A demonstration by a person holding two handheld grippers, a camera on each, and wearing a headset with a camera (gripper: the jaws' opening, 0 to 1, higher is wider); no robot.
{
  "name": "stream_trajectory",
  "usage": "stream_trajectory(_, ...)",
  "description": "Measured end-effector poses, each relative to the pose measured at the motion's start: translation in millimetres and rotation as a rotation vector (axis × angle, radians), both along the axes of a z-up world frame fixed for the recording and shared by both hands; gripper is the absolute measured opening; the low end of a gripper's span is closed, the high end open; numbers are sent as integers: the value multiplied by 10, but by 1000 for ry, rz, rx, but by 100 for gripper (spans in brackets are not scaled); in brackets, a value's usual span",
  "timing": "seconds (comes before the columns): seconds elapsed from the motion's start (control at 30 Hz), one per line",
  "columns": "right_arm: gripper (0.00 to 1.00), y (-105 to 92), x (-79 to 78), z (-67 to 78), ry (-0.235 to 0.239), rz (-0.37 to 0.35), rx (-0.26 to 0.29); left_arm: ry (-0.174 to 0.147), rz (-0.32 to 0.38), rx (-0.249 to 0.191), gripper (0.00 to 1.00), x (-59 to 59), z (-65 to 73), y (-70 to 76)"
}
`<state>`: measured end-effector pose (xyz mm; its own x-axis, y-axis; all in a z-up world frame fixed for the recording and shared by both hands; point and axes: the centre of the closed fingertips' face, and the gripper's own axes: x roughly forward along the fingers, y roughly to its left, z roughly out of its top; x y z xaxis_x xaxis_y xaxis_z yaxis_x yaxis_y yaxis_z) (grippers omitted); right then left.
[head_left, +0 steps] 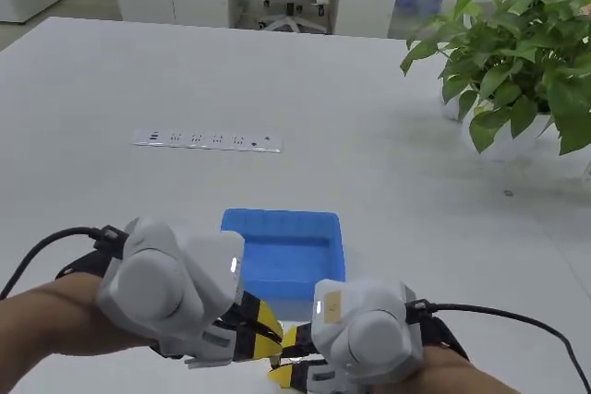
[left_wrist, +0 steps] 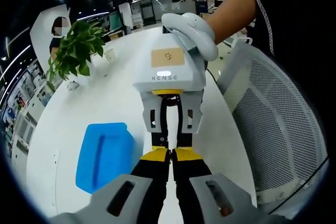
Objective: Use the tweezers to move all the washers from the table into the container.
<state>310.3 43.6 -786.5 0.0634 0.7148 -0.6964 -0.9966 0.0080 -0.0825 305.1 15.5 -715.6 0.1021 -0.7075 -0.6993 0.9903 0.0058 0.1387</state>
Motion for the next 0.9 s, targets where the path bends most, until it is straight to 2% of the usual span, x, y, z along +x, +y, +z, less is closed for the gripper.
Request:
stream_trajectory(0.4, 12, -42, 111, 21, -5, -23, 5, -8, -18, 4, 6, 103, 12, -29)
stream_trajectory(0.9, 12, -135, 165, -36, -3, -47, -1, -7, -54, 24, 6, 154, -59, -93)
